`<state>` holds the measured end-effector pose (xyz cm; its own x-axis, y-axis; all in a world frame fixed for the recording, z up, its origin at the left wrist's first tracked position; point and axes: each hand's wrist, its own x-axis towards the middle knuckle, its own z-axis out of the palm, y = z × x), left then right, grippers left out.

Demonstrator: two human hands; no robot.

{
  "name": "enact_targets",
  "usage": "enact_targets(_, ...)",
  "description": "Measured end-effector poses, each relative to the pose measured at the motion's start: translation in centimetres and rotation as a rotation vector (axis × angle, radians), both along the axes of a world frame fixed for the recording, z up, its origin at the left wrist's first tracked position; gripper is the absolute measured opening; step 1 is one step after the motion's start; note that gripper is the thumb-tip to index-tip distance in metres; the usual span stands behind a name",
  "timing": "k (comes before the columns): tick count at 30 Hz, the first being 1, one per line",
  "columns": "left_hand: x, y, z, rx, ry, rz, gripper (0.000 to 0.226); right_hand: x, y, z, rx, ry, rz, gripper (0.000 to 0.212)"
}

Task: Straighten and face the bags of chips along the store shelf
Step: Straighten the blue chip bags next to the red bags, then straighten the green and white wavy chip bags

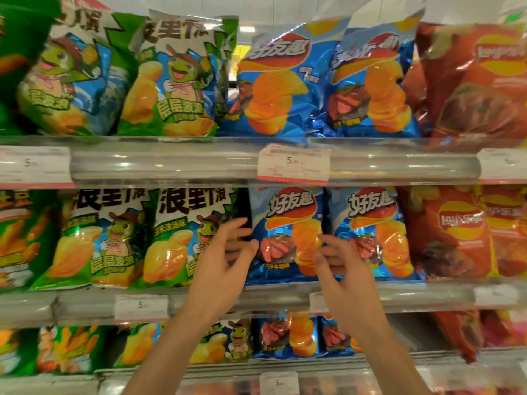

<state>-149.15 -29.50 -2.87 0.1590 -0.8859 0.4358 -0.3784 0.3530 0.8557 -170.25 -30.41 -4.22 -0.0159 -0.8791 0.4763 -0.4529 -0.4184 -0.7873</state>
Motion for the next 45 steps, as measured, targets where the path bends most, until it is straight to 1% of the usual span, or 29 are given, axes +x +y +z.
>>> enact_targets(3, 3.1, 2.4, -0.1, -0.001, 0.061, -0.009, 0.033, 2.0, 1.2, -1.2, 0.082, -0.061, 0.023, 0.021)
enact_targets(8, 9.0, 5.1, -0.8, 0.013, 0.096, -0.009, 0.026, 5.8, 3.6, -2.9, 0.136, -0.106, -0.009, 0.016)
enact_targets(11, 11.5, 6.2, -1.5, 0.020, 0.140, 0.024, 0.028, 6.9, 4.9, -3.4, 0.180, -0.120, -0.019, 0.017)
enact_targets(14, 12.7, 7.3, -1.8, 0.039, 0.171, 0.069, 0.025, 7.1, 5.8, -3.1, 0.202, -0.106, -0.020, 0.019)
enact_targets(20, 12.8, 8.2, -1.4, 0.032, 0.191, 0.147, 0.026, 5.9, 5.8, -2.0, 0.191, -0.151, -0.006, 0.017)
enact_targets(26, 12.7, 8.4, -0.8, 0.046, 0.132, 0.180, 0.025, 6.1, 5.1, -1.6, 0.189, -0.192, 0.025, 0.014)
enact_targets(29, 12.6, 7.8, -0.6, 0.041, 0.098, 0.193, 0.029, 6.9, 4.7, -1.0, 0.179, -0.156, 0.067, 0.015)
enact_targets(33, 12.7, 5.5, -0.7, 0.057, 0.049, 0.188, 0.044, 7.8, 3.8, 0.2, 0.179, -0.129, 0.076, 0.015)
enact_targets(37, 13.1, 2.8, -0.5, 0.096, -0.065, 0.139, 0.057, 10.1, 2.7, 1.5, 0.176, -0.111, 0.077, 0.015)
enact_targets(38, 13.2, 2.2, -0.4, 0.126, -0.080, 0.117, 0.060, 11.0, 2.2, 1.7, 0.177, -0.078, 0.081, 0.016)
enact_targets(39, 13.2, 1.6, -0.2, 0.150, -0.087, 0.097, 0.063, 12.1, 1.7, 2.0, 0.180, -0.040, 0.096, 0.022)
enact_targets(42, 13.2, -0.1, 0.3, 0.157, -0.054, 0.069, 0.067, 15.6, 0.0, 2.7, 0.220, 0.018, 0.115, 0.047)
enact_targets(43, 13.1, -0.4, 0.5, 0.156, -0.043, 0.067, 0.067, 16.6, -0.5, 2.8, 0.248, 0.024, 0.127, 0.052)
enact_targets(45, 12.5, -0.8, 0.6, 0.148, -0.043, 0.073, 0.065, 18.0, -1.3, 2.7, 0.329, -0.028, 0.158, 0.059)
